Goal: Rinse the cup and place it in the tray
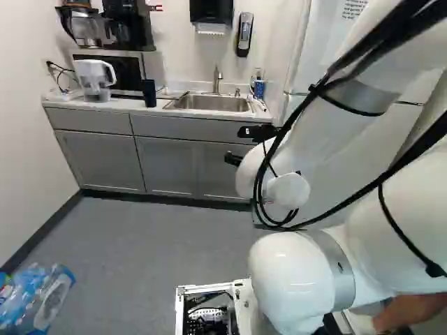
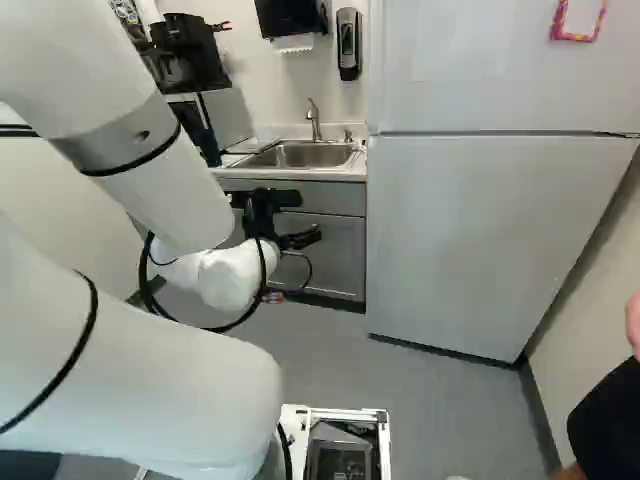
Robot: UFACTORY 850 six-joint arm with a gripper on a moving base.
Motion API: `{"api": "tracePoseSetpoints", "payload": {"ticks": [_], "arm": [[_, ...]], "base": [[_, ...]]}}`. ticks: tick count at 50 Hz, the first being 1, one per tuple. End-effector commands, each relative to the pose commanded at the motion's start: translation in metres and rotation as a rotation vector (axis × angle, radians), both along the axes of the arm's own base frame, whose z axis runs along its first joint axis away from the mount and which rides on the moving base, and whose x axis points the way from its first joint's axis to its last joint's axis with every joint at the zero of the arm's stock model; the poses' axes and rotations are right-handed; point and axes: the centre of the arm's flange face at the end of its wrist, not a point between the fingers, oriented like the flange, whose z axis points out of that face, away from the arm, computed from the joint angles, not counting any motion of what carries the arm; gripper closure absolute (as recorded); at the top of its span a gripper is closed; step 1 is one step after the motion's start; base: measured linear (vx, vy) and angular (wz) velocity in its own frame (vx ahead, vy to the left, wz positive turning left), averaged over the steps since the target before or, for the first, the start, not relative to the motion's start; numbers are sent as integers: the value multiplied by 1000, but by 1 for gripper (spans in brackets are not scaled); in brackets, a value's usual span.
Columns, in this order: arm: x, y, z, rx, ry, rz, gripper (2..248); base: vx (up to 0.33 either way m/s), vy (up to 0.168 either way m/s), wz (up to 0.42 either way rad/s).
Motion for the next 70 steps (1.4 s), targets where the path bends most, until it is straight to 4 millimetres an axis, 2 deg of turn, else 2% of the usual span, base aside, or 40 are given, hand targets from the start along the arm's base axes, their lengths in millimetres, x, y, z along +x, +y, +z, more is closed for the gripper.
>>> {"api": "tracePoseSetpoints", "payload": {"ticks": [30, 70], "arm": [[3, 0, 1, 0, -2, 0, 3], [37, 0, 40, 0, -99, 0, 3]], "base": [[0, 0, 0], [0, 0, 0]]}}
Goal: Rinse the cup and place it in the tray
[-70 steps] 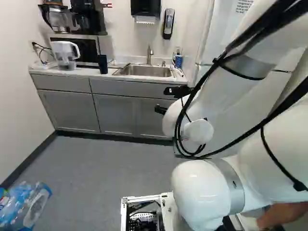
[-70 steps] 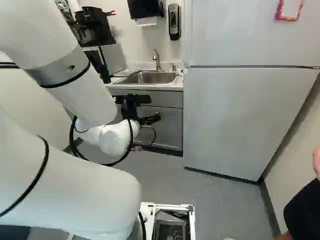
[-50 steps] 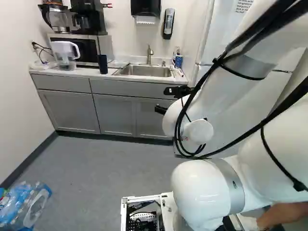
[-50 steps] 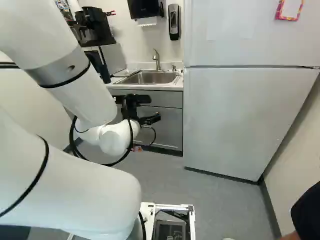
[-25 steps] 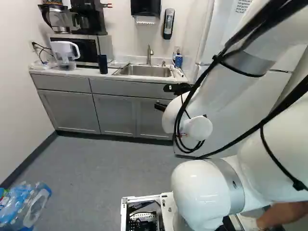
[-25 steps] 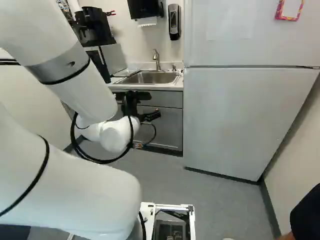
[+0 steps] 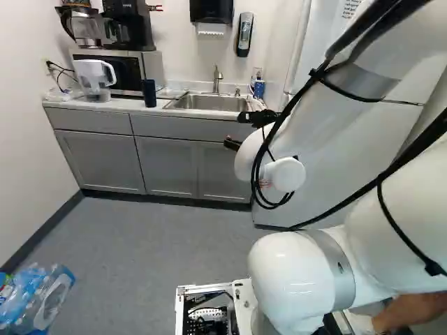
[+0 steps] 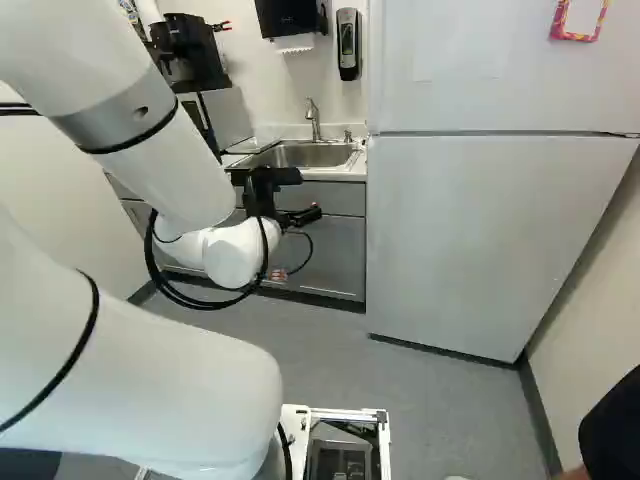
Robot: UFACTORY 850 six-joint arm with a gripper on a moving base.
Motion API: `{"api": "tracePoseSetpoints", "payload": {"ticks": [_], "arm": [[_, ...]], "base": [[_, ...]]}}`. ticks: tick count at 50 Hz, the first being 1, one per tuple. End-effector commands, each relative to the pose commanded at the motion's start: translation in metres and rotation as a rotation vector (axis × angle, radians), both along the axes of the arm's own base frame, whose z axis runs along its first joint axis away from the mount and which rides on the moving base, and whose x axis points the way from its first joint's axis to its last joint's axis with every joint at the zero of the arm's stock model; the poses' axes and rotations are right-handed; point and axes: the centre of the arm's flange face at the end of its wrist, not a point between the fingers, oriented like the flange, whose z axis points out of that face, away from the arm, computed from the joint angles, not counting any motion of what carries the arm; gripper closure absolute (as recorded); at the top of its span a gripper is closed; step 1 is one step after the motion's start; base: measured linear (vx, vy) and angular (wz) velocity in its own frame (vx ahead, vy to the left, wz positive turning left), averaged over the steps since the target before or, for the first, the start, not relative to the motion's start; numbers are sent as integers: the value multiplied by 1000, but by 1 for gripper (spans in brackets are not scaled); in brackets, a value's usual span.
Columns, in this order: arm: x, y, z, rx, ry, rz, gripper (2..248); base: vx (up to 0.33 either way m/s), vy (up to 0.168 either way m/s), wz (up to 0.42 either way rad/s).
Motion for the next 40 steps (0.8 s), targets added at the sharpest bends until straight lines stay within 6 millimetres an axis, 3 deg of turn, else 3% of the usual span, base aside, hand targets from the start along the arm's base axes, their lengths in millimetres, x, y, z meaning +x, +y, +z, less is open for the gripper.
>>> {"api": "tracePoseSetpoints", "payload": {"ticks": [40], "arm": [[30, 0, 41, 0, -96, 0, 3]], "base": [[0, 0, 0]]}}
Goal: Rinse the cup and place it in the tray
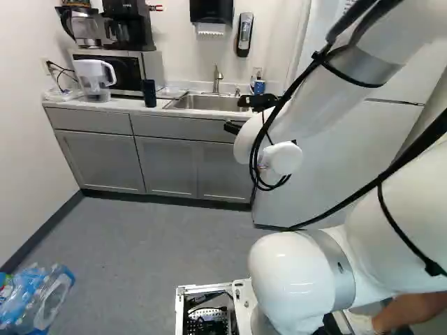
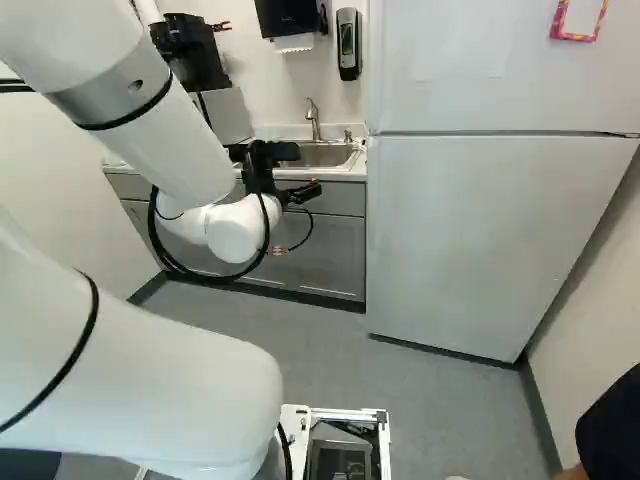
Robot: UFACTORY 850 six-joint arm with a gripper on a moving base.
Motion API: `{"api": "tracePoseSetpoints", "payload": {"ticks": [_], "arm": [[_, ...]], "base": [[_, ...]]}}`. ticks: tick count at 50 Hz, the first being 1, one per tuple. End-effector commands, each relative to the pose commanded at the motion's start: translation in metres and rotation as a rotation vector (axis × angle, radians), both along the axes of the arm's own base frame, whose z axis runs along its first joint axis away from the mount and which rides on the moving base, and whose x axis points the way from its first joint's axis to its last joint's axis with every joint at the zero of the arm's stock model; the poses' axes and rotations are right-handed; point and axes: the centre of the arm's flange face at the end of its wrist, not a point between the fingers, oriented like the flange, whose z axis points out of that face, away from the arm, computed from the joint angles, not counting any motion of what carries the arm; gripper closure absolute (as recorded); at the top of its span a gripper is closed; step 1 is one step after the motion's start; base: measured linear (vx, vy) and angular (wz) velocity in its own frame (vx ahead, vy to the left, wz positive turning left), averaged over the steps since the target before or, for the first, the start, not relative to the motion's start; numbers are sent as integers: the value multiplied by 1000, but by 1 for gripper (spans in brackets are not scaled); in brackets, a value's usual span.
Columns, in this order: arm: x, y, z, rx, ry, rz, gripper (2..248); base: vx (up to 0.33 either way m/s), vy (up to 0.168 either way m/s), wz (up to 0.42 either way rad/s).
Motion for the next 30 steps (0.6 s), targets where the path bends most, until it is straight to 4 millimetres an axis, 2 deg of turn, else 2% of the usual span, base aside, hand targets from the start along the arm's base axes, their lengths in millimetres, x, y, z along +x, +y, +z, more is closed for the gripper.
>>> {"api": "tracePoseSetpoints", "payload": {"ticks": [30], "arm": [[22, 0, 32, 0, -68, 0, 3]], "base": [[0, 0, 0]]}}
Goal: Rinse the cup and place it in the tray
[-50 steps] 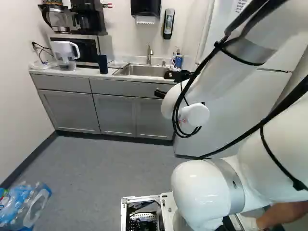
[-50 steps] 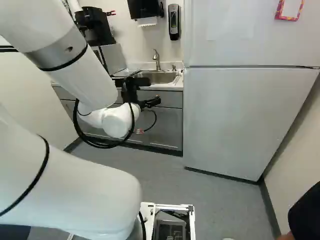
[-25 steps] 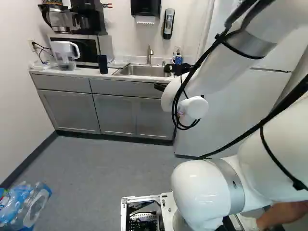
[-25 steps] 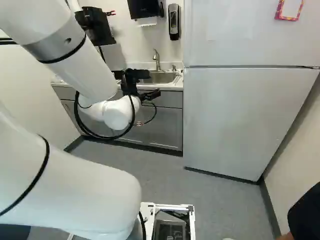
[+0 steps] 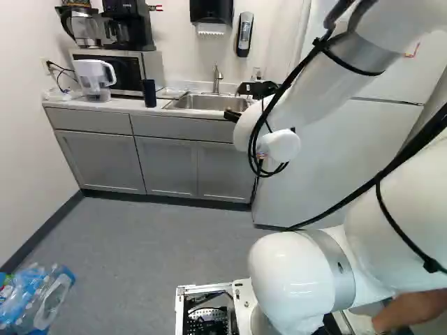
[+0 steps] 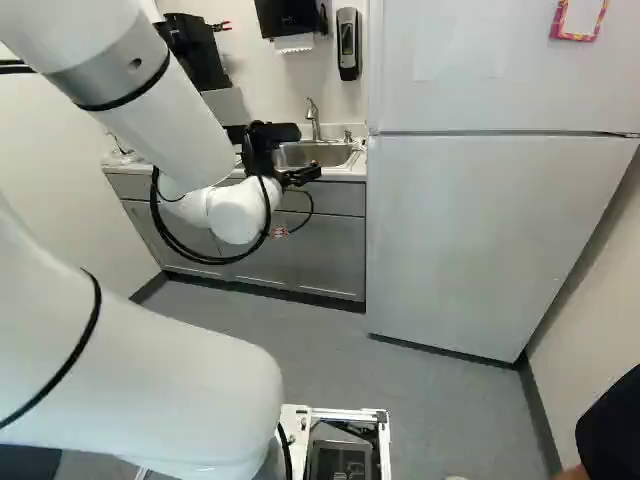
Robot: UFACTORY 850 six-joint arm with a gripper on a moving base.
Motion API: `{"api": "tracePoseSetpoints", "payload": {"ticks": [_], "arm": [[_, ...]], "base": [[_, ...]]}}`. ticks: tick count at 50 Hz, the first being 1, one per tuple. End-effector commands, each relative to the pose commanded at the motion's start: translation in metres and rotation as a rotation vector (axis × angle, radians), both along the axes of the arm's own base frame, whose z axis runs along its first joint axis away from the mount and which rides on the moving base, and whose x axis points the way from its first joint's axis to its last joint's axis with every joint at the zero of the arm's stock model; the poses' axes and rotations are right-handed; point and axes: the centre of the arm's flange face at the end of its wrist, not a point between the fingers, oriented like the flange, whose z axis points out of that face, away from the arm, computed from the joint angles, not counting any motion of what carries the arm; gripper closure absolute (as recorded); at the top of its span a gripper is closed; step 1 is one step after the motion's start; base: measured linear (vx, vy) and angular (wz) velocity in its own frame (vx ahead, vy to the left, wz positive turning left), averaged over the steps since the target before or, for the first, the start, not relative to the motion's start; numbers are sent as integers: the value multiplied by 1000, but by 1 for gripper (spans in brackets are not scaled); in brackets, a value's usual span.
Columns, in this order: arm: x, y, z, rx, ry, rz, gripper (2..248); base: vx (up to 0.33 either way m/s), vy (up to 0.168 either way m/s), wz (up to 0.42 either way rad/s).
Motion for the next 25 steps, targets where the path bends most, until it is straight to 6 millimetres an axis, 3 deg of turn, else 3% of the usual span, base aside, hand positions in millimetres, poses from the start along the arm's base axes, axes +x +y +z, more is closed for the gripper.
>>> {"api": "tracePoseSetpoints", "payload": {"ticks": [25], "arm": [[16, 0, 25, 0, -42, 0, 3]], "base": [[0, 0, 0]]}}
